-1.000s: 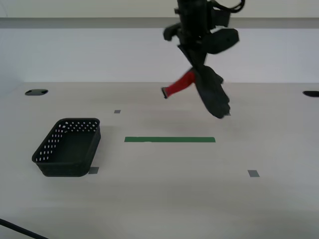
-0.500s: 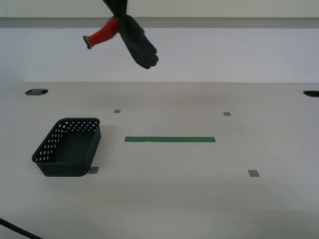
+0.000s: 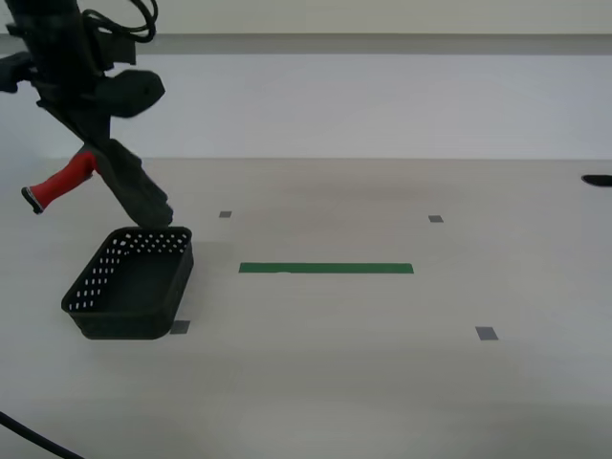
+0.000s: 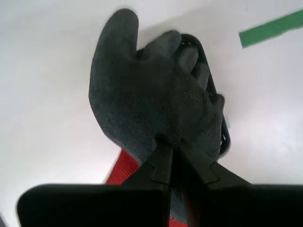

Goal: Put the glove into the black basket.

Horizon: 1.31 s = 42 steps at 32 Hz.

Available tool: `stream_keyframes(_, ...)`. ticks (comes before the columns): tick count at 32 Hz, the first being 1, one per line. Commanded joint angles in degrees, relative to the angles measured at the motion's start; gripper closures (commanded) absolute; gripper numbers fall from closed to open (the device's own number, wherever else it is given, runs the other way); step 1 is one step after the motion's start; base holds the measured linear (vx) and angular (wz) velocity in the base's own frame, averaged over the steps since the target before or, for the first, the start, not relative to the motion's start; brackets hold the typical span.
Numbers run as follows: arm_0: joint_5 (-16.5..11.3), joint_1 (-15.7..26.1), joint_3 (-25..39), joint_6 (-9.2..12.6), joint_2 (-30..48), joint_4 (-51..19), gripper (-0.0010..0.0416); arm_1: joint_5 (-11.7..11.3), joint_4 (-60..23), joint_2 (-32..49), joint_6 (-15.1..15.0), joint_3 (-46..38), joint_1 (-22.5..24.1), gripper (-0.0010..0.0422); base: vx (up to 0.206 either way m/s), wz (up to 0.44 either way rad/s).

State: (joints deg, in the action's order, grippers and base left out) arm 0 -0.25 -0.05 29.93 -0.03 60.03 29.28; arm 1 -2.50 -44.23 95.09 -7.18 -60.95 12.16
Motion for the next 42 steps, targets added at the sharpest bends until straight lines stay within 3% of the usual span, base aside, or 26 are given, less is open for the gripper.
stream_keyframes(1,0.1,0.1,0.1,0.0,0.0,0.1,0.0405,0.6,3.7,0.3,1.2,5.0,-0.2,0.0413,0.000,0.000)
stream_keyframes(6,0.1,0.0,0.1,0.0,0.0,0.1,0.0405,0.6,12.0,0.3,3.2,12.2,-1.3,0.0413,0.000,0.000)
stream_keyframes(7,0.1,0.1,0.1,0.0,0.0,0.0,0.0405,1.5,14.2,0.9,4.3,12.9,-1.7,0.0413,0.000,0.000)
stream_keyframes(9,0.1,0.1,0.1,0.0,0.0,0.1,0.0405,3.4,15.9,3.4,5.0,12.7,-2.0,0.0413,0.000,0.000)
stream_keyframes(11,0.1,0.0,0.1,0.0,0.0,0.1,0.0405,3.6,18.4,12.3,5.3,10.5,-2.0,0.0413,0.000,0.000)
stream_keyframes(15,0.2,0.0,0.1,0.0,0.0,-0.2,0.0405,3.3,20.2,20.4,5.3,6.8,-2.1,0.0413,0.000,0.000)
stream_keyframes(23,0.1,0.1,0.1,0.0,0.2,-1.9,0.0405,3.3,19.5,21.8,5.7,5.1,-2.2,0.0398,0.000,0.000)
stream_keyframes(25,0.1,0.1,0.1,0.0,0.1,-1.9,0.0405,3.3,18.5,21.7,5.7,5.1,-2.2,0.0354,0.000,0.000)
stream_keyframes(26,0.1,0.1,0.1,0.0,0.1,-1.9,0.0405,3.3,16.7,21.6,6.1,5.1,-2.2,0.0289,0.000,0.000)
stream_keyframes(29,0.1,0.1,0.1,0.0,0.1,-1.9,0.0405,3.4,13.2,21.5,6.8,5.1,-2.1,0.0203,0.000,0.000)
stream_keyframes(31,0.1,0.1,0.1,0.0,0.1,-1.9,0.0405,3.8,11.2,21.2,6.8,5.1,-2.1,0.0173,0.000,0.000)
stream_keyframes(33,0.1,0.1,0.1,0.0,0.1,-1.9,0.0405,6.0,9.4,19.9,7.8,5.1,-2.1,0.0152,0.000,0.000)
stream_keyframes(35,0.1,0.1,0.1,0.0,0.1,-1.9,0.0405,6.5,9.0,16.8,9.5,5.1,-2.1,0.0154,0.000,0.000)
stream_keyframes(37,0.1,0.1,0.1,0.0,0.1,-1.9,0.0405,6.5,8.9,10.6,11.3,5.1,-2.1,0.0187,0.000,0.000)
stream_keyframes(39,0.1,0.1,0.1,0.0,0.1,-2.1,0.0405,6.5,8.2,4.9,12.2,4.9,-2.0,0.0239,0.000,0.000)
stream_keyframes(41,0.1,0.1,0.1,0.0,0.1,-2.8,0.0405,6.5,6.2,-1.0,12.6,3.4,-2.0,0.0328,0.000,0.000)
stream_keyframes(42,0.1,0.1,0.1,0.0,0.1,-2.7,0.0405,6.5,6.1,-2.1,12.6,3.1,-2.0,0.0349,0.000,0.000)
